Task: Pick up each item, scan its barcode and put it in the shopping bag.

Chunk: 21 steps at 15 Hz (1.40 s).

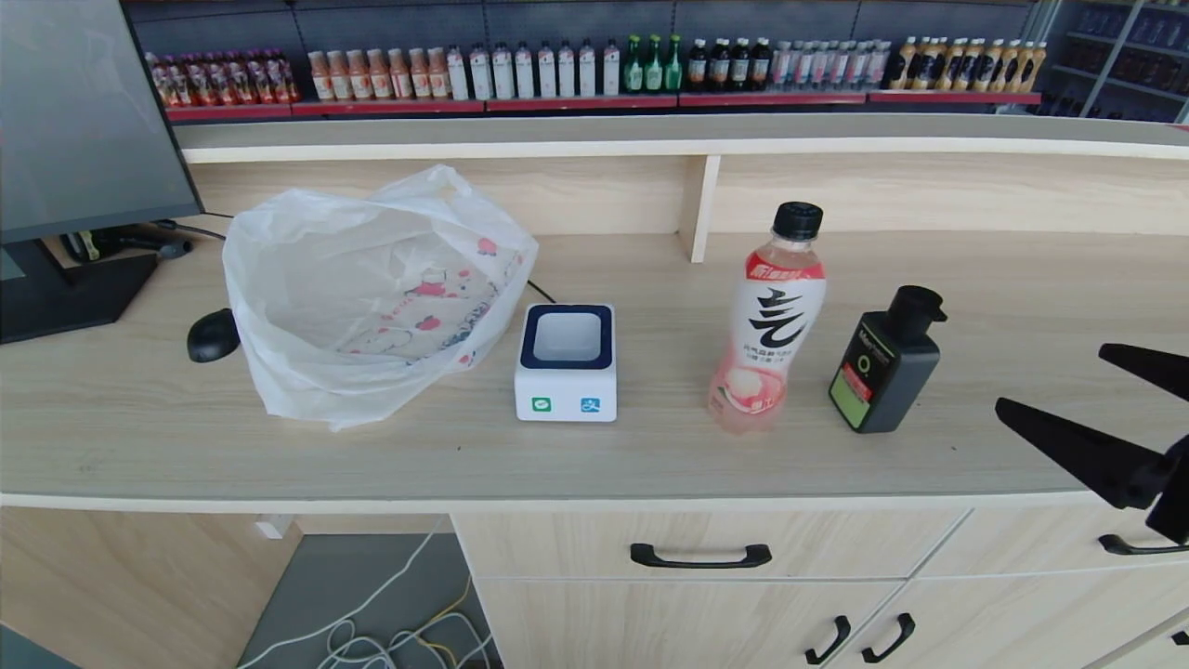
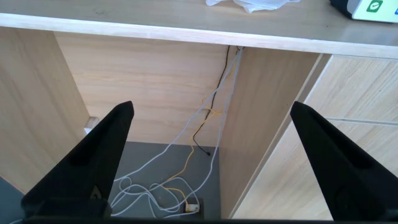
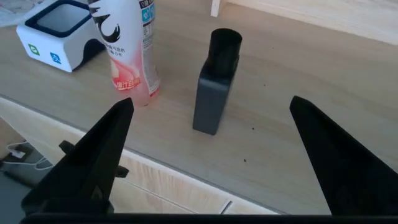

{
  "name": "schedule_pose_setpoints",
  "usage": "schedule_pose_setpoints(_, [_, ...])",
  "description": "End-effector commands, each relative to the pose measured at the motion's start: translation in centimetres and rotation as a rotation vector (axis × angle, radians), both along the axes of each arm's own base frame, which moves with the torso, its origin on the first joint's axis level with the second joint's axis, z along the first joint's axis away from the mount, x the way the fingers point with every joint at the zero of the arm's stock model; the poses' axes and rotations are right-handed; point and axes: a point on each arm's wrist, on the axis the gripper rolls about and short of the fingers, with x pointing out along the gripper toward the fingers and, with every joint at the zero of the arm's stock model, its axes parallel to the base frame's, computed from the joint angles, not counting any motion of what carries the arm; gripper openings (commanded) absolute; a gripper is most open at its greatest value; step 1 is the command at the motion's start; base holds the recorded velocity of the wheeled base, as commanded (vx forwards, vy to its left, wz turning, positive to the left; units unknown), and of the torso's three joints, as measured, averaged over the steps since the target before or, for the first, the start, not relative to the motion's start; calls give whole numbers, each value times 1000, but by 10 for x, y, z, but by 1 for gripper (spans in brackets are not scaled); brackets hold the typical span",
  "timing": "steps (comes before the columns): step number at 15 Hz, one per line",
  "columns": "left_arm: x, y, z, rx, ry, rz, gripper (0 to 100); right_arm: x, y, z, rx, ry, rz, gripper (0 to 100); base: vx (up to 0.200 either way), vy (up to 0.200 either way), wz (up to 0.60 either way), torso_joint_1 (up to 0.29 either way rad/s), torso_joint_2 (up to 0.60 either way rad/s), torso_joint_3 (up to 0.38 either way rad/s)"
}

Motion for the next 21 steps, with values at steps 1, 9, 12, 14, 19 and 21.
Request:
schedule_pose_setpoints(1, [0,0,0,0,0,0,100,12,7,-2,10,-30,6,100,0,0,0,0,0,0])
schedule_pose_setpoints(9, [0,0,0,0,0,0,100,47,61,13,231,-247,29,100,0,0,0,0,0,0])
schedule_pose_setpoints(12, [0,0,0,0,0,0,100,54,68,8,197,-230,36,100,0,0,0,0,0,0])
schedule_pose_setpoints(14, [0,0,0,0,0,2,100,59,78,3,188,-208,39,100,0,0,0,0,0,0])
schedule_pose_setpoints(19, [0,0,0,0,0,2,100,67,94,4,189,-208,72,100,0,0,0,0,0,0])
schedule_pose_setpoints(21, [0,0,0,0,0,2,100,66,96,3,173,-216,81,100,0,0,0,0,0,0])
